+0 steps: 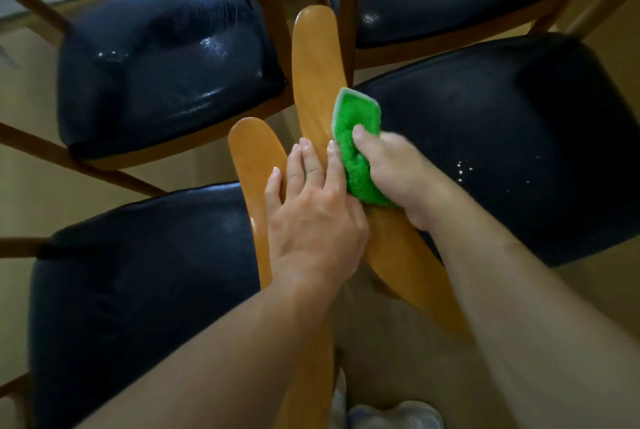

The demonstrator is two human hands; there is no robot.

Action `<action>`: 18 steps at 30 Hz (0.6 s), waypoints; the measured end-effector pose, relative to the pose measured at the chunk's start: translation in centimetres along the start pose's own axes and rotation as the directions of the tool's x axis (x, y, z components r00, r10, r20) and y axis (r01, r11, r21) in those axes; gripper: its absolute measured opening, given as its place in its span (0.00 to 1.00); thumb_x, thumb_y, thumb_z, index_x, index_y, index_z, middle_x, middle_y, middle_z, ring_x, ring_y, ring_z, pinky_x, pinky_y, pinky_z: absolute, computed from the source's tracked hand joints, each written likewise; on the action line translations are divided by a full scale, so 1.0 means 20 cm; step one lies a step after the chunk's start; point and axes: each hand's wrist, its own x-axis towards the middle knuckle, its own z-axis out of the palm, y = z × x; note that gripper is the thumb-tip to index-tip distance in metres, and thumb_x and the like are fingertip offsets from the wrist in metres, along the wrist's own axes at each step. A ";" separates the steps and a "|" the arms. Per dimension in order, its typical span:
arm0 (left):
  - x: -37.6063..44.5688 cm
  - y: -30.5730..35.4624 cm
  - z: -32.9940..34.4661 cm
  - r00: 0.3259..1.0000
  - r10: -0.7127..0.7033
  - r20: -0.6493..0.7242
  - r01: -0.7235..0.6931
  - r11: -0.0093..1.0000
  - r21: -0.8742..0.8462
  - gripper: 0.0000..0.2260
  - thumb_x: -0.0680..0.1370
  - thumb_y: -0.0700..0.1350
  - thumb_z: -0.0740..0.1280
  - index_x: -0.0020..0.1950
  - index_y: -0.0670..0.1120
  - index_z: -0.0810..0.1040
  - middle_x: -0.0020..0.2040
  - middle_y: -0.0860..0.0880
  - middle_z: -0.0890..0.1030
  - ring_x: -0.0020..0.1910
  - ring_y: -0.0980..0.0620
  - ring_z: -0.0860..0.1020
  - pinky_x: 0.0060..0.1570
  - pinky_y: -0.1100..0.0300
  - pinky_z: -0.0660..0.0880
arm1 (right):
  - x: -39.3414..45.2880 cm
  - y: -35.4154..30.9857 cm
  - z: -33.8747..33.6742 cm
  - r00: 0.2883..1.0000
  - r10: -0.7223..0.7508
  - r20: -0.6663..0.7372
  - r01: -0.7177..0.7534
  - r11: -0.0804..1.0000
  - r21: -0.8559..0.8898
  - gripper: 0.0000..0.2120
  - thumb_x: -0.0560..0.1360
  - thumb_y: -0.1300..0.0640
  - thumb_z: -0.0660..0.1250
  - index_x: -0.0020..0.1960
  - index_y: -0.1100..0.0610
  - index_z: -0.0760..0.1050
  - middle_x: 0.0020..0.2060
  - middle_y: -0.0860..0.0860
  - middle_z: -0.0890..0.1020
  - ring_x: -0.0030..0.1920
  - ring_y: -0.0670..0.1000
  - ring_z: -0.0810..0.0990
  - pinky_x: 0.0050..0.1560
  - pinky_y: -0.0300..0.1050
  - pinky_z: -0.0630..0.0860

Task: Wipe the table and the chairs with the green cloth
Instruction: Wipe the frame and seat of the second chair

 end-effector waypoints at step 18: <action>0.01 0.02 -0.01 0.998 -0.019 0.058 0.017 0.999 0.038 0.27 0.77 0.52 0.48 0.75 0.45 0.65 0.74 0.40 0.64 0.75 0.43 0.60 0.71 0.42 0.60 | 0.24 -0.22 0.06 0.988 -0.154 -0.028 0.156 0.981 0.117 0.15 0.83 0.54 0.53 0.68 0.55 0.68 0.59 0.54 0.77 0.59 0.52 0.76 0.65 0.55 0.71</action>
